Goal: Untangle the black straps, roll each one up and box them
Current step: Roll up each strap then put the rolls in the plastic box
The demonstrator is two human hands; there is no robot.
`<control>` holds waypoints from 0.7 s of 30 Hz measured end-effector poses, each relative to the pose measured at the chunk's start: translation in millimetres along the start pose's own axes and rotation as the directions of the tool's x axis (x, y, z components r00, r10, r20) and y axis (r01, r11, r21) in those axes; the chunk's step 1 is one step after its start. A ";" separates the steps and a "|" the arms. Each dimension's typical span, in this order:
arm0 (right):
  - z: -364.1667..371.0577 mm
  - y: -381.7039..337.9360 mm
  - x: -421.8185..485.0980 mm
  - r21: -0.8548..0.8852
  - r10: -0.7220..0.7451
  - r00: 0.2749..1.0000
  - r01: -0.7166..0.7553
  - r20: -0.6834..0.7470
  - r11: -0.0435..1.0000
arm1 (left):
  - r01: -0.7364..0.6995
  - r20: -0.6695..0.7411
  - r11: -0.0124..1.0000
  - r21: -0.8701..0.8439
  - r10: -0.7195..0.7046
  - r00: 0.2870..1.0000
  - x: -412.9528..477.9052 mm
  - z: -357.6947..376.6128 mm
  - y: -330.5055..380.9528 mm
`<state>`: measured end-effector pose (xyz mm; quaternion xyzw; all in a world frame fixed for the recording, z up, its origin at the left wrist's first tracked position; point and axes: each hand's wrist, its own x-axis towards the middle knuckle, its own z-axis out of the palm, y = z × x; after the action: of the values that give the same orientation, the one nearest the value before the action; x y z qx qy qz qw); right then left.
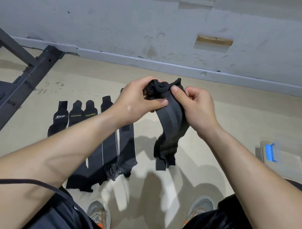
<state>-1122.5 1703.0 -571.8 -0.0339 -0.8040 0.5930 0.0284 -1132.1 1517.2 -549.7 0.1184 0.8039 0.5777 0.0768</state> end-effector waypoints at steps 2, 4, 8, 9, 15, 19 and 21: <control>0.9 1.8 0.5 -0.018 -0.016 1.000 0.016 -0.012 1.000 | 0.009 0.010 0.999 0.038 -0.009 1.000 -0.7 3.1 0.3; 2.2 1.3 0.1 -0.011 -0.021 1.000 0.021 -0.001 1.000 | 0.028 -0.002 0.996 0.083 -0.028 1.000 0.3 3.0 2.4; 0.0 -1.3 1.9 0.134 -0.067 0.988 0.048 0.141 0.990 | 0.010 0.002 0.985 0.171 -0.011 1.000 2.5 0.5 5.7; -0.9 -1.6 2.2 0.163 -0.090 0.981 0.062 0.170 0.985 | 0.003 0.011 0.983 0.182 -0.005 1.000 2.6 0.2 5.2; -4.3 0.5 2.5 0.222 -0.079 0.978 0.034 0.193 0.974 | 0.093 0.049 0.993 -0.077 -0.089 0.995 3.1 0.8 3.3; -5.3 0.3 3.1 0.215 -0.043 0.984 0.005 0.173 0.977 | 0.157 0.041 0.947 -0.281 -0.151 0.988 4.4 -1.1 -0.9; -6.2 -0.3 4.0 0.203 -0.046 0.983 0.009 0.178 0.979 | 0.185 0.042 0.918 -0.351 -0.182 0.982 5.8 -0.8 -2.6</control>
<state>-1126.0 1709.2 -569.7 0.0345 -0.7395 0.6714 -0.0336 -1138.1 1517.2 -551.8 0.0293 0.6942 0.7025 0.1539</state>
